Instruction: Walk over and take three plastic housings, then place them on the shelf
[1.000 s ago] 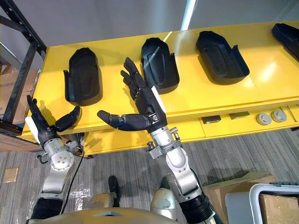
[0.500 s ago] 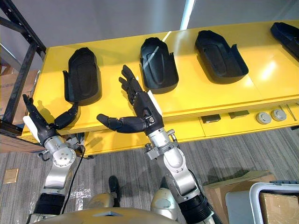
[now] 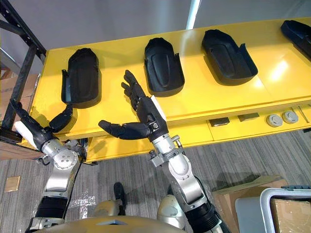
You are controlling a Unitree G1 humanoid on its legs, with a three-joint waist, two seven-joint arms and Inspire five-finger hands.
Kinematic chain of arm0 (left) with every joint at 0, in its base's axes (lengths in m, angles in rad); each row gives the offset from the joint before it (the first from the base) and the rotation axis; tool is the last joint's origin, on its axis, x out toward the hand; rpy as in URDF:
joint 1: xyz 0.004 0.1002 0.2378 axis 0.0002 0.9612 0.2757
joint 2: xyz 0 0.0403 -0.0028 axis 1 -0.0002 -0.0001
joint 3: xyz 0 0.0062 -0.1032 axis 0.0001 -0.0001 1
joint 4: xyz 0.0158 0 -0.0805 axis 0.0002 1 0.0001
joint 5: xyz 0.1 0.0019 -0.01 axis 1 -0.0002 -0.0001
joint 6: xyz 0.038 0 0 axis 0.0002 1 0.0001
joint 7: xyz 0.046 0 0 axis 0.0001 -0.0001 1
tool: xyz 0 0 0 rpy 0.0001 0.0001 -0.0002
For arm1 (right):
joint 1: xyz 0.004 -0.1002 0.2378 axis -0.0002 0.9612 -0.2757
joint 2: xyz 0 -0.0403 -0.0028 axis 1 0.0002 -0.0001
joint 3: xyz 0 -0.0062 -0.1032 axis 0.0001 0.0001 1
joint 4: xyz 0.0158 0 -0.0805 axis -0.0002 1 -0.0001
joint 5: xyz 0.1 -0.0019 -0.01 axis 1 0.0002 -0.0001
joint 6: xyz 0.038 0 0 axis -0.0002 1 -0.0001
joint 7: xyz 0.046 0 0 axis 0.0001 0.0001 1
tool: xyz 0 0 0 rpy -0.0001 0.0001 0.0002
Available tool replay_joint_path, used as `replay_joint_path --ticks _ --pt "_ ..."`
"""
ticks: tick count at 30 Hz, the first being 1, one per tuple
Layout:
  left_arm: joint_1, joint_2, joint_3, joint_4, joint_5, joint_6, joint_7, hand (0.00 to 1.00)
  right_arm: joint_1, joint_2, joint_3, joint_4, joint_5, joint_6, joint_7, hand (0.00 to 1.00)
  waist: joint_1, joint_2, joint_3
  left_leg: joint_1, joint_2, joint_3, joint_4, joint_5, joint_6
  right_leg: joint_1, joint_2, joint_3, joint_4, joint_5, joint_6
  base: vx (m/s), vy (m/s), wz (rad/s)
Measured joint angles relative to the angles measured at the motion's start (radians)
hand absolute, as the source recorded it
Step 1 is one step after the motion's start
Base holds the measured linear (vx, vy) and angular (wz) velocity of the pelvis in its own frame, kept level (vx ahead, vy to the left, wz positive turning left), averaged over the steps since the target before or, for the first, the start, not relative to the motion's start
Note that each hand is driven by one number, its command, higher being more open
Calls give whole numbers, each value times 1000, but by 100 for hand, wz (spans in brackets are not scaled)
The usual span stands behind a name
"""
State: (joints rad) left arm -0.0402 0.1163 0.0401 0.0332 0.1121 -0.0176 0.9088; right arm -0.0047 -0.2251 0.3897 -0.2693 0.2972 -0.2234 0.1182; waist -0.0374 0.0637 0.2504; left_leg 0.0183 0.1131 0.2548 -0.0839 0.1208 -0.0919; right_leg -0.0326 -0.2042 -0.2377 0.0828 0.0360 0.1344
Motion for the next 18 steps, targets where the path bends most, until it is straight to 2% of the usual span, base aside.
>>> replay_joint_path --ticks 4,8,11,12,14,16,18 --pt "0 0 1 -1 0 0 0 100 0 2 4 0 -1 0 -5 100 0 0 0 2 1 5 0 -1 -1 1 1 1 -1 0 0 0 0 -1" --pt "20 -2 17 -45 -2 -4 -33 100 5 14 -1 -8 -41 -13 -72 100 5 -6 4 9 5 24 0 -7 -3 1 7 19 -11 5 1 4 2 -13" --pt "90 -6 12 -214 -39 -52 -119 100 42 40 -105 -50 -97 -43 -126 100 3 -14 10 9 5 35 0 -11 -3 6 9 26 -34 18 2 25 9 -9" --pt "126 -7 8 -297 -70 -95 -188 100 52 43 -199 -79 -94 -55 -152 100 3 -18 12 16 4 41 0 -14 -2 11 9 30 -35 20 3 43 13 -8" --pt "171 -8 3 -375 -98 -136 -263 100 60 42 -305 -106 -94 -72 -186 100 3 -21 15 33 4 47 0 -22 -4 26 10 37 -38 20 3 46 14 -11" --pt "240 -9 -15 -469 -189 -199 -390 100 72 40 -480 -153 -75 -98 -228 100 -3 -21 15 58 4 55 0 -34 -6 53 11 40 -55 20 4 42 12 -12" --pt "273 -7 -32 -509 -249 -225 -489 100 72 24 -582 -175 -38 -93 -240 100 -14 -21 15 67 4 57 0 -38 -8 72 12 39 -69 21 6 13 5 -2"
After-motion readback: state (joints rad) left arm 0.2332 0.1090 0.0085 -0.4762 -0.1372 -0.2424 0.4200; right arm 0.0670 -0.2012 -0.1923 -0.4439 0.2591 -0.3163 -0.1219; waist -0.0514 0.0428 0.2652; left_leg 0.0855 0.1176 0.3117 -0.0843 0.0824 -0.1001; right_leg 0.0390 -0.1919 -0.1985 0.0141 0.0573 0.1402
